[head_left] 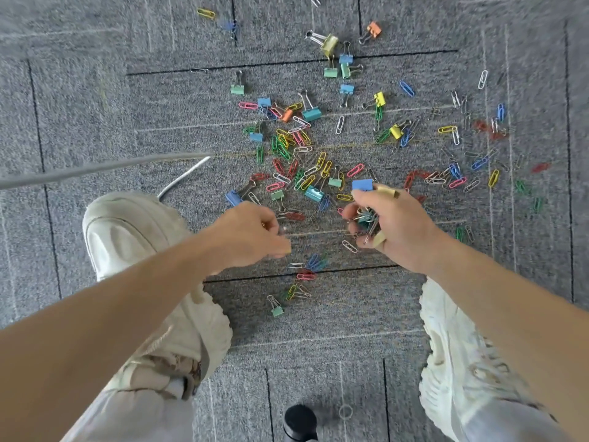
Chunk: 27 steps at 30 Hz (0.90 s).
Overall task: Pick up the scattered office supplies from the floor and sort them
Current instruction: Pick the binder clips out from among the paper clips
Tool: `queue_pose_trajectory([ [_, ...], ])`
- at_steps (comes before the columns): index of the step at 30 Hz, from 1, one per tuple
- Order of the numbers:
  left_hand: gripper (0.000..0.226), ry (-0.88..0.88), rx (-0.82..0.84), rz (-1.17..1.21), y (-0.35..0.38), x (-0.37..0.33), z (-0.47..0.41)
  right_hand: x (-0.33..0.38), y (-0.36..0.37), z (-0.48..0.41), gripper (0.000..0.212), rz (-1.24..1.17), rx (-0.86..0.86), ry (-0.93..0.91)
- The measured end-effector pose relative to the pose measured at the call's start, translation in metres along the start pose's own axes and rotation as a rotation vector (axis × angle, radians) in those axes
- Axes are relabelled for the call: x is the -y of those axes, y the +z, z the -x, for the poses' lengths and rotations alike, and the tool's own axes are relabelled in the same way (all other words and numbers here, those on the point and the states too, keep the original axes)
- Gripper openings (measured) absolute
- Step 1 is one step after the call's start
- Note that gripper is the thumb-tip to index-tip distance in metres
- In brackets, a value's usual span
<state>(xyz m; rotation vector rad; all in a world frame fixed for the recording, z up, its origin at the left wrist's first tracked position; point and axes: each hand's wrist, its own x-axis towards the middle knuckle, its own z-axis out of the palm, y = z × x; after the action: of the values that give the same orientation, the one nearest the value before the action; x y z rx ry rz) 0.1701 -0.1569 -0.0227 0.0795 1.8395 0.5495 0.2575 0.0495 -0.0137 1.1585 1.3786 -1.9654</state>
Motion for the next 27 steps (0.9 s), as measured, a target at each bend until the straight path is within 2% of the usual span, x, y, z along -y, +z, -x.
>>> queue_pose_trajectory([
  [4, 0.015, -0.097, 0.156, 0.485, -0.008, -0.012, 0.000, 0.002, -0.003, -0.002, 0.011, -0.189, 0.038, 0.042],
  [7, 0.026, -0.115, 0.309, 0.631, -0.010, -0.016, 0.002, 0.002, -0.006, -0.001, 0.014, -0.255, 0.080, 0.038],
  [10, 0.038, -0.137, 0.412, 0.782, -0.006, -0.019, 0.002, 0.000, -0.012, -0.002, 0.035, -0.347, 0.101, 0.054],
  [14, 0.036, -0.112, 0.518, 0.971, 0.000, -0.031, -0.001, 0.001, -0.023, 0.000, 0.031, -0.562, 0.141, 0.072],
  [20, 0.026, -0.087, 0.530, 1.135, 0.005, -0.050, -0.008, -0.003, -0.042, 0.001, 0.032, -0.781, 0.158, 0.084],
  [27, 0.017, -0.009, 0.477, 1.223, 0.014, -0.064, -0.017, -0.010, -0.054, 0.007, 0.022, -0.820, 0.177, 0.132],
])
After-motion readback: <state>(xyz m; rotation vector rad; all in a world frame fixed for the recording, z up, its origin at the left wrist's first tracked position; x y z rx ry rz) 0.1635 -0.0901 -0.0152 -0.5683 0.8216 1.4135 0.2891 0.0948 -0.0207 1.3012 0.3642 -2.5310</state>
